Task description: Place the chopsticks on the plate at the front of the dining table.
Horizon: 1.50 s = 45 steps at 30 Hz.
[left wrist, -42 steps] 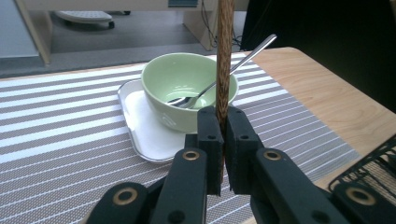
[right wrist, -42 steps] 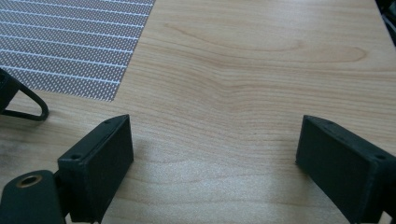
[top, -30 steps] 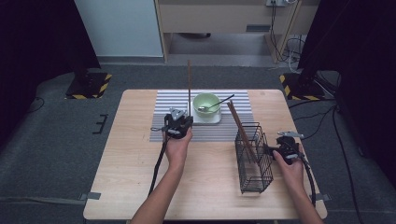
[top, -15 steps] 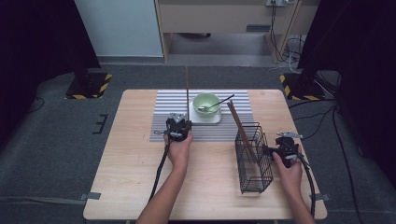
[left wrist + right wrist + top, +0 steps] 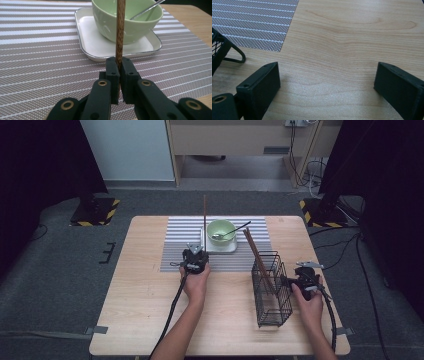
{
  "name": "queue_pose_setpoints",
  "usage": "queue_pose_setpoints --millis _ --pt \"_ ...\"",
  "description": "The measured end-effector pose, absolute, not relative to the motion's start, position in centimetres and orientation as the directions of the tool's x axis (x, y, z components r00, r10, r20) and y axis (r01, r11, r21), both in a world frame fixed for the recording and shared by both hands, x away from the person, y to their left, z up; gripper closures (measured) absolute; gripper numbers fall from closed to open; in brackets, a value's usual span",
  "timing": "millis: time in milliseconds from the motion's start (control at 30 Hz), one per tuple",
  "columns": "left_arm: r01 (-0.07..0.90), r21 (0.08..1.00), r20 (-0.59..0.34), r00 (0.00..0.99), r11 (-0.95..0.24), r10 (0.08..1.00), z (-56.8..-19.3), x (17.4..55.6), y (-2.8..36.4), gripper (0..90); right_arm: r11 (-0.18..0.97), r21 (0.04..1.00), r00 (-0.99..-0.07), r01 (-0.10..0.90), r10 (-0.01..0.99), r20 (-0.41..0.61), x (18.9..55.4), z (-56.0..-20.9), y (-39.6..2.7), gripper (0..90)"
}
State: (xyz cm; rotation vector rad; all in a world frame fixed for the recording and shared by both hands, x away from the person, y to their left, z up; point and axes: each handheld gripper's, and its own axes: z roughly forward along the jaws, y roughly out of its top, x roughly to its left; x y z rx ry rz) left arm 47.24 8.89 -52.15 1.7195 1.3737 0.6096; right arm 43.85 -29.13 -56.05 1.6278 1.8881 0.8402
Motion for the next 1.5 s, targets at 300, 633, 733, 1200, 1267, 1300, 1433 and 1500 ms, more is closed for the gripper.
queue_pose_setpoints --millis 300,633,733,1200,1267,1300,1433,1500 --pt "0.572 0.819 -0.135 0.271 -0.047 0.953 -53.1 47.7 9.0 85.4 0.094 0.731 -0.159 0.676 0.987 0.020 43.9 -56.1 -29.1 6.2" --pt "0.599 0.800 -0.143 0.248 -0.036 0.958 -53.4 47.7 10.1 85.5 0.095 0.730 -0.160 0.676 0.987 0.019 43.9 -56.1 -29.1 5.8" --pt "0.610 0.792 -0.155 0.242 -0.026 0.958 -53.5 47.8 10.2 85.5 0.094 0.730 -0.159 0.677 0.987 0.020 43.9 -56.1 -29.1 5.8" --pt "0.614 0.789 -0.161 0.242 -0.022 0.957 -53.5 47.9 10.5 85.3 0.094 0.730 -0.159 0.677 0.987 0.019 43.9 -56.1 -29.1 5.8" --pt "0.614 0.789 -0.159 0.243 -0.024 0.957 -53.5 47.9 10.6 85.4 0.094 0.730 -0.158 0.677 0.987 0.019 43.9 -56.1 -29.1 5.8" --pt "0.613 0.790 -0.160 0.239 -0.021 0.958 -53.5 48.0 10.7 85.4 0.094 0.730 -0.158 0.677 0.987 0.019 43.9 -56.1 -29.1 5.8" --pt "0.615 0.788 -0.162 0.230 -0.015 0.959 -53.5 48.0 10.8 85.2 0.094 0.730 -0.158 0.677 0.987 0.019 43.9 -56.1 -29.1 5.8" --pt "0.615 0.789 -0.163 0.231 -0.014 0.959 -53.5 47.9 10.8 85.1 0.094 0.730 -0.158 0.677 0.987 0.019 43.9 -56.1 -29.1 5.8"
